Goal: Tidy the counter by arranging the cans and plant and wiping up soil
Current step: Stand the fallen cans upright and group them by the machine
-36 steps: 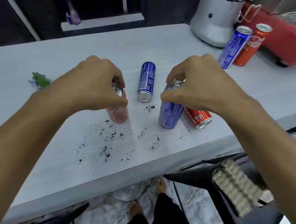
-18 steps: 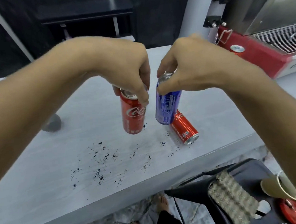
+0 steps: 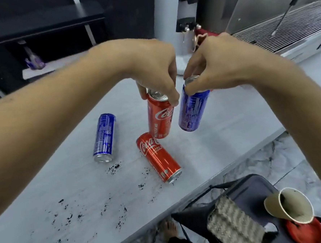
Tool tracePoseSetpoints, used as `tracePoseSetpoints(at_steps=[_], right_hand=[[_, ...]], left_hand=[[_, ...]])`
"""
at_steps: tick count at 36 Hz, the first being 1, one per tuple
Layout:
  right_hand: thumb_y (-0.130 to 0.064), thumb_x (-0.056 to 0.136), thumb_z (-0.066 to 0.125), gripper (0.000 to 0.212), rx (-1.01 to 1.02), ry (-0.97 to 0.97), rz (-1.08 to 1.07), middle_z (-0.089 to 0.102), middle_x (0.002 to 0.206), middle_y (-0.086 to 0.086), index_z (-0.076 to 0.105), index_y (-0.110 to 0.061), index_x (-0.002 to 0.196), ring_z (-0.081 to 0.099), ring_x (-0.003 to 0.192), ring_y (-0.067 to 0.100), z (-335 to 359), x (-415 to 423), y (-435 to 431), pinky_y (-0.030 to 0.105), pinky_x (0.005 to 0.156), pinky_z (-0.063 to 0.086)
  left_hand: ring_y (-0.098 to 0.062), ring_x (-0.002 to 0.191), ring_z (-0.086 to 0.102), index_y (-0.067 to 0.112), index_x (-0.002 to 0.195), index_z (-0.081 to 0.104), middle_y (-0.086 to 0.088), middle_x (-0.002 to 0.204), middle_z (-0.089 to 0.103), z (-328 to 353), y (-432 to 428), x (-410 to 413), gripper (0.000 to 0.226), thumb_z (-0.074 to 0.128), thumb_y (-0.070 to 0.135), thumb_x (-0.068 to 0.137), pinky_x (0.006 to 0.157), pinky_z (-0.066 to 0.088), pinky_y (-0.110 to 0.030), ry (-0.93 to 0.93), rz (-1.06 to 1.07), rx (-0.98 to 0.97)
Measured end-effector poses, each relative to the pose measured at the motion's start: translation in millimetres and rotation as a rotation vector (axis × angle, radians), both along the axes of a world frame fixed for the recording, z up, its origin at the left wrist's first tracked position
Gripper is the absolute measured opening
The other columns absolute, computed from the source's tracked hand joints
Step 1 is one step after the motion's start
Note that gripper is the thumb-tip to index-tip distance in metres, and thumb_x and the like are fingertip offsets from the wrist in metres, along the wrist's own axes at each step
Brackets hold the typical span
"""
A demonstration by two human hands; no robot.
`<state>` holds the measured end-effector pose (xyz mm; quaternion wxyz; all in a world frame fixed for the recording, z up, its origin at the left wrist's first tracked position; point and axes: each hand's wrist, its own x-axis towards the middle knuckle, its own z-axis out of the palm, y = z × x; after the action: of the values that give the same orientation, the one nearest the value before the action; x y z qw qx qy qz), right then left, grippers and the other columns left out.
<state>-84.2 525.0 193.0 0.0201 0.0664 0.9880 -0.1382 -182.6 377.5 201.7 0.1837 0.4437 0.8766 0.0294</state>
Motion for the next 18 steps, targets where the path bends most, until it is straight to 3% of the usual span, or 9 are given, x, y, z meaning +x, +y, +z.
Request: tracePoseSetpoints(at_steps=[4, 9, 15, 18], right_hand=[[-0.045, 0.074, 0.078, 0.026, 0.009, -0.013, -0.049, 0.073, 0.092, -0.007, 0.079, -0.029, 0.095, 0.069, 0.087, 0.016, -13, -8, 46, 0.035, 0.069, 0.058], [-0.042, 0.073, 0.08, 0.025, 0.034, -0.015, -0.114, 0.074, 0.09, -0.003, 0.08, -0.029, 0.094, 0.068, 0.085, 0.019, -29, -20, 103, 0.03, 0.066, 0.049], [-0.043, 0.07, 0.08, 0.026, 0.043, 0.015, -0.18, 0.074, 0.086, -0.006, 0.082, -0.029, 0.092, 0.061, 0.074, 0.003, -43, -31, 154, 0.022, 0.054, 0.042], [-0.044, 0.07, 0.08, 0.029, 0.036, 0.019, -0.205, 0.075, 0.087, -0.004, 0.082, -0.03, 0.095, 0.062, 0.073, 0.005, -46, -37, 172, 0.02, 0.053, 0.04]], left_hand=[[-0.011, 0.055, 0.073, 0.025, 0.086, 0.077, 0.01, 0.079, 0.073, -17, 49, -9, 0.033, 0.089, 0.051, 0.07, 0.045, 0.058, -0.023, -0.019, -0.014, 0.026], [-0.011, 0.055, 0.072, 0.027, 0.09, 0.074, 0.012, 0.078, 0.07, -37, 110, -17, 0.033, 0.089, 0.049, 0.071, 0.045, 0.057, -0.021, -0.009, -0.049, 0.062], [-0.014, 0.068, 0.075, 0.025, 0.091, 0.073, 0.005, 0.089, 0.075, -52, 160, -27, 0.037, 0.087, 0.053, 0.071, 0.059, 0.063, -0.032, 0.001, -0.065, 0.108], [-0.016, 0.071, 0.075, 0.02, 0.102, 0.075, 0.004, 0.093, 0.075, -56, 177, -32, 0.046, 0.086, 0.054, 0.072, 0.063, 0.064, -0.034, 0.006, -0.044, 0.127]])
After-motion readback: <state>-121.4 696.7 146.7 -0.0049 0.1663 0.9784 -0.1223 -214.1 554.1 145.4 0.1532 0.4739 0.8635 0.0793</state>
